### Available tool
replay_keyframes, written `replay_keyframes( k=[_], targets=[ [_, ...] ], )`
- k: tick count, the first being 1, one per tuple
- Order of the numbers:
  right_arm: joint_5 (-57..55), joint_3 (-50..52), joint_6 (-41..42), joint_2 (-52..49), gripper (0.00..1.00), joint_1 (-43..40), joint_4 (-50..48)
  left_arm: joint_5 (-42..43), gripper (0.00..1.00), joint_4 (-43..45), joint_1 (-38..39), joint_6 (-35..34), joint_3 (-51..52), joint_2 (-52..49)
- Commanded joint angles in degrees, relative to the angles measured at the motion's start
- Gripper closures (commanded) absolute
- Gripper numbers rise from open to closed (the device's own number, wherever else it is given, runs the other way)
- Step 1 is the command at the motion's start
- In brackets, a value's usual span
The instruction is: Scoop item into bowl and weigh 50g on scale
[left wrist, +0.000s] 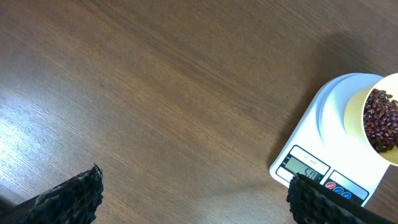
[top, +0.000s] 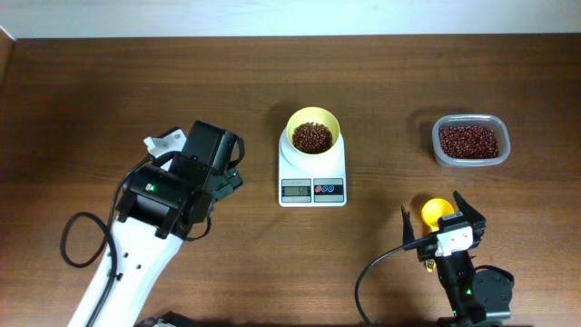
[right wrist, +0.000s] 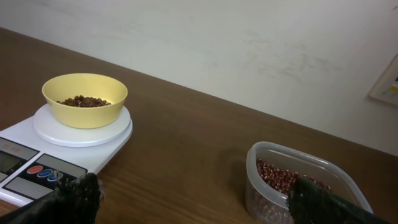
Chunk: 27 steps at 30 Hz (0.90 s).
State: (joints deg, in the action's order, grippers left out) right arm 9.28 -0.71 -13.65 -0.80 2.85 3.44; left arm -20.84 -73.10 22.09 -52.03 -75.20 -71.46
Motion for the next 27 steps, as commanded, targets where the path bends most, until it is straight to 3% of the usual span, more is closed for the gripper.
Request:
replay_keyframes(
  k=[1, 17, 23, 27],
  targets=[
    [0.4, 0.4, 0.6, 0.6, 0.01, 0.5, 0.2, -0.5, 0.01, -0.1, -0.2, 0.1, -0.1, 0.7],
    [0.4, 0.4, 0.6, 0.6, 0.01, 0.5, 0.2, -0.4, 0.01, -0.1, -0.1, 0.1, 0.0, 2.8],
    [0.4, 0.4, 0.6, 0.6, 0.01, 0.5, 0.2, -1.2, 0.01, -0.6, -1.1, 0.1, 1.2, 15.0],
    [0.4, 0.4, 0.6, 0.6, 0.01, 0.5, 0.2, -1.4, 0.01, 3.4, -5.4, 0.1, 8.9, 25.3]
  ],
)
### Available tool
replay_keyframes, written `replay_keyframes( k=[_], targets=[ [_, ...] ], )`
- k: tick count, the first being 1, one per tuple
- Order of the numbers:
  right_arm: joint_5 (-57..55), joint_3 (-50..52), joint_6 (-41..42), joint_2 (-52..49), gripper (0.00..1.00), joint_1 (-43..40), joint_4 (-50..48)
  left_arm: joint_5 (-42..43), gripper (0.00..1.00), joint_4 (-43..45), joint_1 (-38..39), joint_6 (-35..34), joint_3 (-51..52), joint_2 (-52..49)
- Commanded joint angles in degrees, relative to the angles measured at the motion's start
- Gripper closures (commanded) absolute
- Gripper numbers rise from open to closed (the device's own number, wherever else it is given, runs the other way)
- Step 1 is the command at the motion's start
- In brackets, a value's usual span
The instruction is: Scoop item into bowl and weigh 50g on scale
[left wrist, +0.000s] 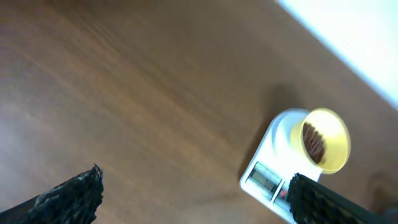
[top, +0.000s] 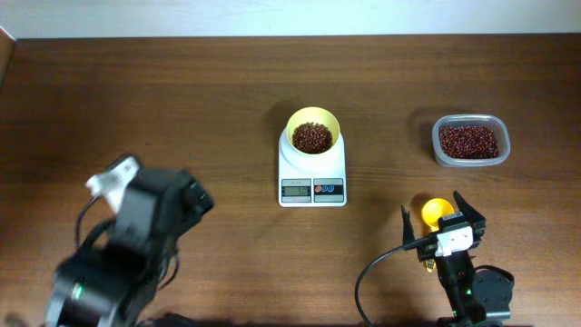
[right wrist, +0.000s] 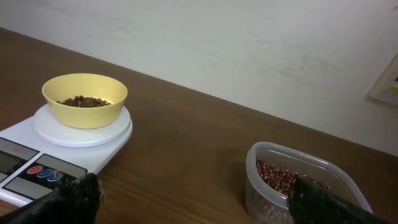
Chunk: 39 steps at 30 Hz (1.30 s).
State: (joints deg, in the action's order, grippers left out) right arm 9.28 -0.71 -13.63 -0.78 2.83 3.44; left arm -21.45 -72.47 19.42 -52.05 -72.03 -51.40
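A yellow bowl (top: 314,136) holding red beans stands on the white scale (top: 313,189) at mid-table; its lit display is too small to read. The clear bean container (top: 469,141) sits at the right. An orange scoop (top: 436,211) lies on the table between the spread fingers of my right gripper (top: 434,213), which is open and empty; the scoop is hidden in the right wrist view. My left gripper (left wrist: 196,199) is open and empty, high over the front left, with the scale (left wrist: 272,177) and bowl (left wrist: 324,138) far off. The right wrist view shows the bowl (right wrist: 85,96) and container (right wrist: 298,180) ahead.
The left arm (top: 136,241) looks blurred over the table's front left corner. The right arm's base (top: 472,291) stands at the front right edge. A pale wall (right wrist: 249,43) runs behind the table's far edge.
My left arm has moved back from beside the scale to the front left corner, and the scale now looks smaller in its wrist view. The right gripper, scoop, bowl and container stay put.
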Motion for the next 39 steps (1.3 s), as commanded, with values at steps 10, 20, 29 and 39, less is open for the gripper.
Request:
replay_keyframes(
  k=[10, 20, 29, 39],
  targets=[
    [0.4, 0.4, 0.5, 0.6, 0.01, 0.5, 0.2, 8.5, 0.01, 38.5, -8.8, 5.3, 38.4, 28.0],
    [0.4, 0.4, 0.5, 0.6, 0.01, 0.5, 0.2, 9.8, 0.01, 52.5, -8.9, 25.8, 49.9, 41.5],
    [0.4, 0.4, 0.5, 0.6, 0.01, 0.5, 0.2, 13.5, 0.01, 62.2, -11.1, 30.7, 58.9, 47.8],
    [0.4, 0.4, 0.5, 0.6, 0.01, 0.5, 0.2, 14.8, 0.01, 74.5, -13.1, 31.0, 70.4, 51.1]
  ],
)
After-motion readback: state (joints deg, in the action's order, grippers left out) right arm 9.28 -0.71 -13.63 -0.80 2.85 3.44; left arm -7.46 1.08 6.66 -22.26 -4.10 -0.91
